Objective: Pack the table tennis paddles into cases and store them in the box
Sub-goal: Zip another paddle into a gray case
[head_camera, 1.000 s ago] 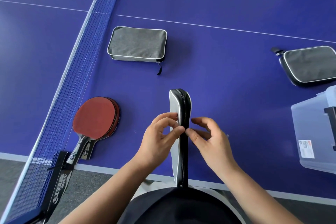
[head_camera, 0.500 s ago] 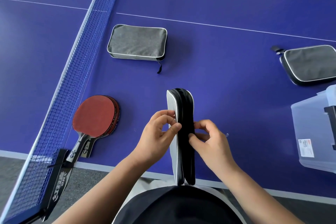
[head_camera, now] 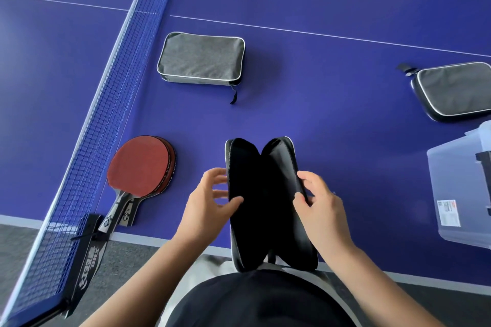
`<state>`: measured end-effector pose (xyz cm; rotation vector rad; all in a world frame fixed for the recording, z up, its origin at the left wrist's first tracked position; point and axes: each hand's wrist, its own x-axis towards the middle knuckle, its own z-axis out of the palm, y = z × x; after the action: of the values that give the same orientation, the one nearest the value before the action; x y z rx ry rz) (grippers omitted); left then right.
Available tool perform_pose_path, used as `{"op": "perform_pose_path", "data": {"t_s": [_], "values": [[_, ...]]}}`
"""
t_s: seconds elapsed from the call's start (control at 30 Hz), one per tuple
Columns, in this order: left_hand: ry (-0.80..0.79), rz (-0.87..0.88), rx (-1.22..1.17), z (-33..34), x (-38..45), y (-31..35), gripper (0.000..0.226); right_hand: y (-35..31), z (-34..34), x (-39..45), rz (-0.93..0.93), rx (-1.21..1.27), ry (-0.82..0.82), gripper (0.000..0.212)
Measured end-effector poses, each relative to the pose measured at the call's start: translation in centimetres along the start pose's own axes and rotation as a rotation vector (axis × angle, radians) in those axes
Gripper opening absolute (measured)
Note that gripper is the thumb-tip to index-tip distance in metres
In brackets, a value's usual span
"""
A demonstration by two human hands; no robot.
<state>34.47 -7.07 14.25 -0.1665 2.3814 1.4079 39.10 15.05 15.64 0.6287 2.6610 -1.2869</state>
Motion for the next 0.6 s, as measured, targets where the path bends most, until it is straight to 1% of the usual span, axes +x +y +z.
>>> {"op": "perform_pose_path", "data": {"t_s": [0.07, 0.13, 0.23, 0.33, 0.47, 0.53, 0.6], "values": [[-0.004, -0.043, 0.027, 0.6, -0.7, -1.0, 0.059, 0.6, -0.2, 0.1, 0.017, 0.022, 0.030, 0.040], [0.028, -0.075, 0.056, 0.9, -1.0, -1.9, 0.066, 1.4, -0.5, 0.3, 0.050, 0.049, 0.069, 0.039], [0.097, -0.102, 0.101, 0.6, -0.1, -3.3, 0.065, 3.7, -1.1, 1.2, 0.145, 0.110, 0.142, 0.037], [0.109, -0.139, 0.108, 0.3, 1.6, -5.2, 0.064, 7.0, -1.3, 2.5, 0.213, 0.104, 0.219, 0.036], [0.104, -0.170, 0.149, 0.5, 3.8, -7.9, 0.066, 10.8, -0.7, 4.1, 0.282, 0.061, 0.225, 0.036], [0.100, -0.184, 0.191, 1.0, 4.3, -9.1, 0.071, 12.1, -0.2, 4.7, 0.310, 0.048, 0.211, 0.036], [0.112, -0.142, 0.306, 1.7, 4.1, -10.4, 0.078, 13.0, 0.5, 4.9, 0.312, -0.018, 0.220, 0.039]]}}
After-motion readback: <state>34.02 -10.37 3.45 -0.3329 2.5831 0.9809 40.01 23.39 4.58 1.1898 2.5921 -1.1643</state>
